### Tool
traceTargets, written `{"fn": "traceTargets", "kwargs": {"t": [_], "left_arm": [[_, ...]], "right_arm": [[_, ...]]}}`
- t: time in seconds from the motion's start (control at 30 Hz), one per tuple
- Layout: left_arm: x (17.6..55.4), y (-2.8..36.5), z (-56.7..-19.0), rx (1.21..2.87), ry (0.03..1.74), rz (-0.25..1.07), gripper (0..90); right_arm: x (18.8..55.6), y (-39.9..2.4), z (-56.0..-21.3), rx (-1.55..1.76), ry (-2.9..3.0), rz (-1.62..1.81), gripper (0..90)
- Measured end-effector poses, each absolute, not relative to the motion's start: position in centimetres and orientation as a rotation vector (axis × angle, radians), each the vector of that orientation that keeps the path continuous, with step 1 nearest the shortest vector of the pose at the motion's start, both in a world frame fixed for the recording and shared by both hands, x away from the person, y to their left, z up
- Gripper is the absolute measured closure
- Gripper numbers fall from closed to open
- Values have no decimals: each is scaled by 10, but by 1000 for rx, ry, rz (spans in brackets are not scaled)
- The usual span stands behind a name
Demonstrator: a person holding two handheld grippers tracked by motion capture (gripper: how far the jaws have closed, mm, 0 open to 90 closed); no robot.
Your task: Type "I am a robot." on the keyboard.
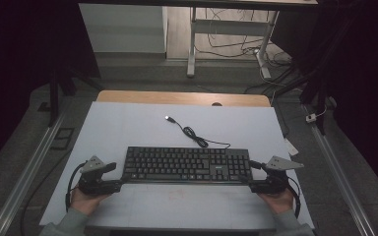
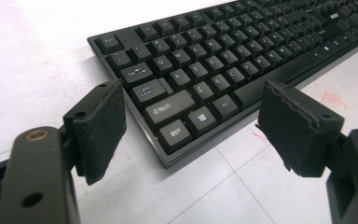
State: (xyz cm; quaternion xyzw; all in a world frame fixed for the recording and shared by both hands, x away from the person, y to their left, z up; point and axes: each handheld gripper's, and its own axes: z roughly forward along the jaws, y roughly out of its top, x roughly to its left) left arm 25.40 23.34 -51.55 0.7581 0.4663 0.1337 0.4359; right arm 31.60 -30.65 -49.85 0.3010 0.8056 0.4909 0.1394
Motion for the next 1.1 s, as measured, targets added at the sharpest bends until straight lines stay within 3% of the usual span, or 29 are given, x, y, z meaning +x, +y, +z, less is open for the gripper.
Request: {"fn": "traceTargets", "kwargs": {"t": [0.7, 1.1], "left_arm": [[254, 236, -517, 1883, 1170, 325, 258], [255, 233, -517, 1881, 1178, 340, 254]], "right_arm": [[318, -300, -499, 885, 2333, 1421, 271], [318, -276, -493, 858, 2361, 1436, 285]]}}
